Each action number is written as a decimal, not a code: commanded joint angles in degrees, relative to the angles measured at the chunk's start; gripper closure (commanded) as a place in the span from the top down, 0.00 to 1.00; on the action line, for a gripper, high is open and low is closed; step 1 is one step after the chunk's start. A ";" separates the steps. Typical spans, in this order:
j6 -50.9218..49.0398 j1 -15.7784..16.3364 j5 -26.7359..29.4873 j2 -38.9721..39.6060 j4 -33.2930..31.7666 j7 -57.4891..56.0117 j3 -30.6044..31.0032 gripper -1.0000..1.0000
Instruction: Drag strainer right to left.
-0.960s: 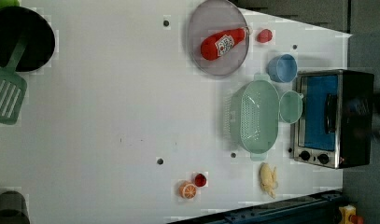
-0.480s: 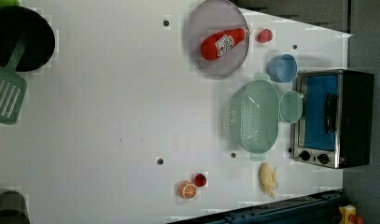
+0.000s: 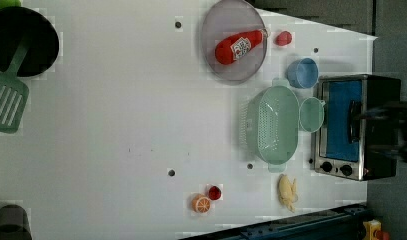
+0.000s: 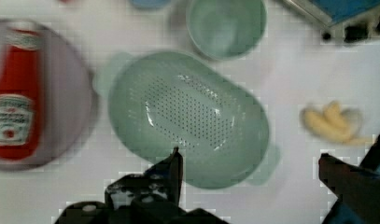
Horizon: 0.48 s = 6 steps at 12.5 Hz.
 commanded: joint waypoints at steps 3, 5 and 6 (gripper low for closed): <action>12.97 -0.16 0.30 7.10 -7.92 20.80 2.51 1.00; 19.93 0.10 0.31 10.31 -11.04 26.14 2.66 1.00; 23.86 0.15 0.31 11.88 -12.75 27.89 2.83 1.00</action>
